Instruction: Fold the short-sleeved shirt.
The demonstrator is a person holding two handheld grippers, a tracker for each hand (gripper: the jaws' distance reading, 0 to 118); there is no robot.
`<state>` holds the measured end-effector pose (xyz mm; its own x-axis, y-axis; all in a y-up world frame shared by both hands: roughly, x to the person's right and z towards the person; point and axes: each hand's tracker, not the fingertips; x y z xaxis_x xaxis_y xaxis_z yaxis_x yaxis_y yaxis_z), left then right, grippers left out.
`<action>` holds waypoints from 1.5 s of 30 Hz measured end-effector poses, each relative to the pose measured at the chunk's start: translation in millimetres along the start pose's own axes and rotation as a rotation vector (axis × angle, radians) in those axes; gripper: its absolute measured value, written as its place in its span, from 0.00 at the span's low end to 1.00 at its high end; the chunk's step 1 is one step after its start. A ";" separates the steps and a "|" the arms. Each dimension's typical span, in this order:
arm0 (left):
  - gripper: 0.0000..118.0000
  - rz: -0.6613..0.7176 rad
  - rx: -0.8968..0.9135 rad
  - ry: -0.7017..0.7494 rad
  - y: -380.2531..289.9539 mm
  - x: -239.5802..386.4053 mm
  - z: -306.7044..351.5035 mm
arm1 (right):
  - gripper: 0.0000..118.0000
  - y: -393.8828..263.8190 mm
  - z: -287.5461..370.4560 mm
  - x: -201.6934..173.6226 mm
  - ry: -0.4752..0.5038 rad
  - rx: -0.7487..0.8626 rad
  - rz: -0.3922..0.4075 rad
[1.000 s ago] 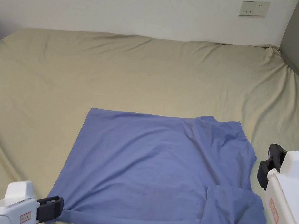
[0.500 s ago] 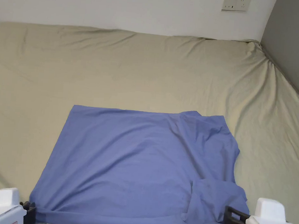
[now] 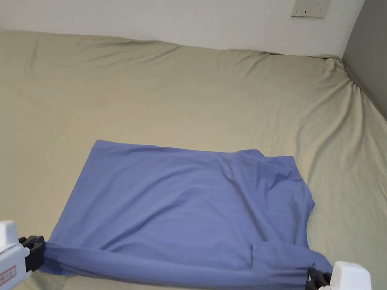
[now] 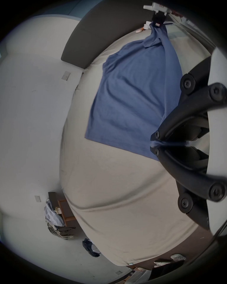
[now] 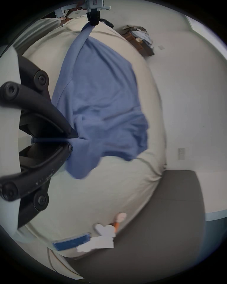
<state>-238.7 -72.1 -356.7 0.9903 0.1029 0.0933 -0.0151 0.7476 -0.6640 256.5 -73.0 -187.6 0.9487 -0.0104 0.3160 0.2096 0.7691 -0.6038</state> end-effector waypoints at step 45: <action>0.95 -0.161 0.527 -0.074 89.0 105.5 53.2 | 0.86 105.6 49.3 -36.4 -0.076 0.492 0.022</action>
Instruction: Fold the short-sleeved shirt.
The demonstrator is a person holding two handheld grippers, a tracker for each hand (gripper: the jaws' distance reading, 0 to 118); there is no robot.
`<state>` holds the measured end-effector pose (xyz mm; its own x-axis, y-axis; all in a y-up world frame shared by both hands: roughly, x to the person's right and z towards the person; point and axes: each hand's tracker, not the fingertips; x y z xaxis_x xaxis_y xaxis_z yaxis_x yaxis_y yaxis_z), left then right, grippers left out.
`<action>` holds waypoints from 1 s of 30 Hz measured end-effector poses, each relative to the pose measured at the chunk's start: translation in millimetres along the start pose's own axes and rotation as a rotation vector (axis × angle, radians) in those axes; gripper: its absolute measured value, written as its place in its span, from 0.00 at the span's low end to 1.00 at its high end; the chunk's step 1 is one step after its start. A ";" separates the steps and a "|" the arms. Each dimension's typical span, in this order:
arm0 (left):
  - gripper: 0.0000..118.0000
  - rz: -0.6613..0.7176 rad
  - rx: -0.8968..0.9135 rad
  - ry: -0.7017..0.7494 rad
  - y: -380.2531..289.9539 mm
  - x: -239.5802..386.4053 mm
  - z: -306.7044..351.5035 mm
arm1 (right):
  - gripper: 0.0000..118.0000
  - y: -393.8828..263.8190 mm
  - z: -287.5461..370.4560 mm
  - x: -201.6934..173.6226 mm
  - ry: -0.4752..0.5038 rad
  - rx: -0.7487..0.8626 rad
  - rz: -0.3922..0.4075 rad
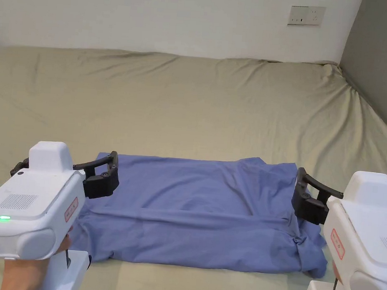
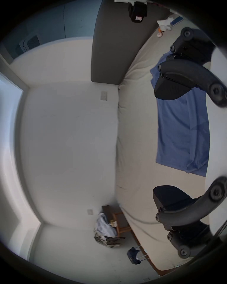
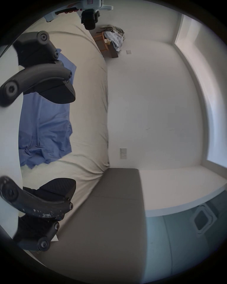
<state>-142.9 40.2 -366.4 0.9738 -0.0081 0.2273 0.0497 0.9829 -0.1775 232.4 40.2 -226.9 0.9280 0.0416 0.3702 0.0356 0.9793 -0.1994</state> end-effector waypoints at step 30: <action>0.86 0.016 -0.741 0.024 -115.0 -73.4 -101.5 | 0.01 -35.9 -22.9 -7.5 -0.047 -0.061 0.078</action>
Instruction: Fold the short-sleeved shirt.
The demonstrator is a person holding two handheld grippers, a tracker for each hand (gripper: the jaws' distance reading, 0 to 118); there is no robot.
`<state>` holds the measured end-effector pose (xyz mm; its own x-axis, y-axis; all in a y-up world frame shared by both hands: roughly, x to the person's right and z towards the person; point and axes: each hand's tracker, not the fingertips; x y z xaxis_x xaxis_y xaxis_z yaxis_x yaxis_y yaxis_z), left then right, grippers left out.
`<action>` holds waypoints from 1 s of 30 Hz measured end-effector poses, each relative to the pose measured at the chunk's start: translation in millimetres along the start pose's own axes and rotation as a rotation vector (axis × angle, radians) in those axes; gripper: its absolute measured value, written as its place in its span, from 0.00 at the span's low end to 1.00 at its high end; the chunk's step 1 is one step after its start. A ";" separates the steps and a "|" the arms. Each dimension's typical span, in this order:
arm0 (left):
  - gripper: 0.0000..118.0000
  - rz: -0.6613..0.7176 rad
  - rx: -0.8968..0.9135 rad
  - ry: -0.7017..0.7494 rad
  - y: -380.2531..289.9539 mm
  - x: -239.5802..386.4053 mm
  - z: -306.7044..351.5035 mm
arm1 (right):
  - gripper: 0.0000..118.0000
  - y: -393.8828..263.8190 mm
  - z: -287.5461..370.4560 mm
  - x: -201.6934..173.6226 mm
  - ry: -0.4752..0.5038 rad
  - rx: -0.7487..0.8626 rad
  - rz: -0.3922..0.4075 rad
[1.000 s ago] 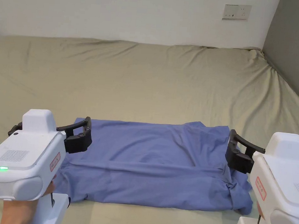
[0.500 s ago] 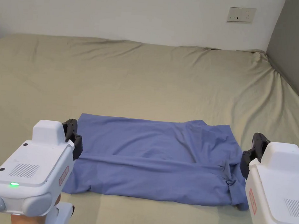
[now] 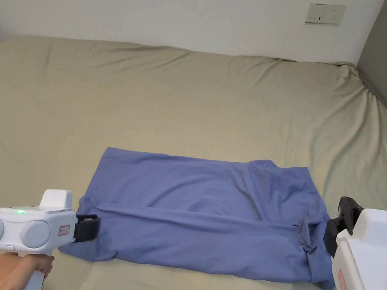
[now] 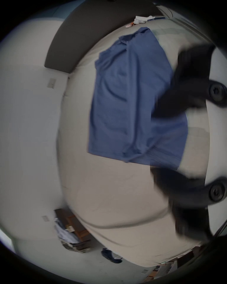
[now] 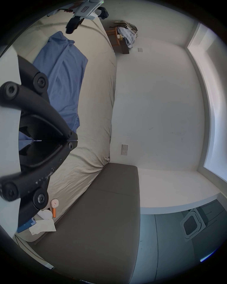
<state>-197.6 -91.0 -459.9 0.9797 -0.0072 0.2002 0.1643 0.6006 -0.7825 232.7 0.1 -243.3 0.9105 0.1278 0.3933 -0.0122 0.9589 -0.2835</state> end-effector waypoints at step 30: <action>0.05 0.141 0.097 -0.040 -20.2 -13.2 9.7 | 0.12 -117.7 -103.0 15.7 0.119 -0.652 -0.132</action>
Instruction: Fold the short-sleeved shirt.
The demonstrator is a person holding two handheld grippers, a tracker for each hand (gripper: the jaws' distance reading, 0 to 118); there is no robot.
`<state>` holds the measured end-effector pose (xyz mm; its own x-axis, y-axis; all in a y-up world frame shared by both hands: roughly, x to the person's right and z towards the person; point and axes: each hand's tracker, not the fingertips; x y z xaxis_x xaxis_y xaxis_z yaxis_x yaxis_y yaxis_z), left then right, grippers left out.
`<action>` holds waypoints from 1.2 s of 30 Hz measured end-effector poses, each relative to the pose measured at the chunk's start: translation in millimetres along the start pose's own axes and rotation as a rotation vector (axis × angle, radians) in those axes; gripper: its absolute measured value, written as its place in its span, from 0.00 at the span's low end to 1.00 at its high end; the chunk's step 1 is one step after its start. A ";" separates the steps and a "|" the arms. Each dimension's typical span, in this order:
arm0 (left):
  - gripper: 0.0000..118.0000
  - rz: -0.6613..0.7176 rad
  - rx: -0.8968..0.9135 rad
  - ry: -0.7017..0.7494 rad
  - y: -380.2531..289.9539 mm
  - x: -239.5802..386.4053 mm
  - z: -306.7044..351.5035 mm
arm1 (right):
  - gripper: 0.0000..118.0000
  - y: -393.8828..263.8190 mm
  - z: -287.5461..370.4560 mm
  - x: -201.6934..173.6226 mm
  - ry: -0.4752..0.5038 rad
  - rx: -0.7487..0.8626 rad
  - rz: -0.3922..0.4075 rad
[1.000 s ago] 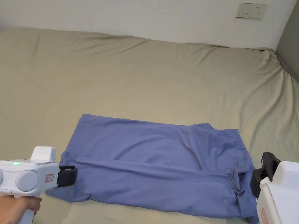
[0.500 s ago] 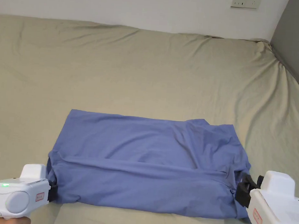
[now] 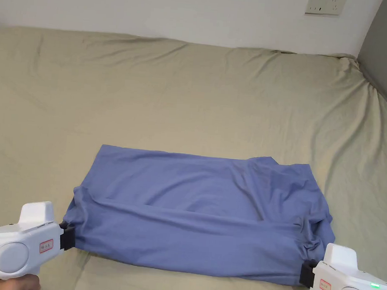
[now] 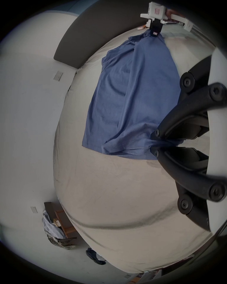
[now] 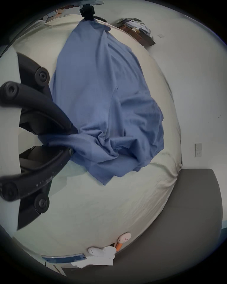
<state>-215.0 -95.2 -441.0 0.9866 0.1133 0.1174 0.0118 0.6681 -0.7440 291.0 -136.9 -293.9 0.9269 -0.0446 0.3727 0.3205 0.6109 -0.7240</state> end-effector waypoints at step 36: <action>1.00 -0.013 0.404 -0.065 -28.5 58.9 151.0 | 0.93 -1.9 183.6 -18.6 -0.020 0.540 0.057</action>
<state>-181.8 3.5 -313.6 0.9743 0.1407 0.1761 -0.0536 0.9035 -0.4251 237.3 8.0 -192.8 0.9343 0.0120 0.3563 0.1194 0.9312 -0.3444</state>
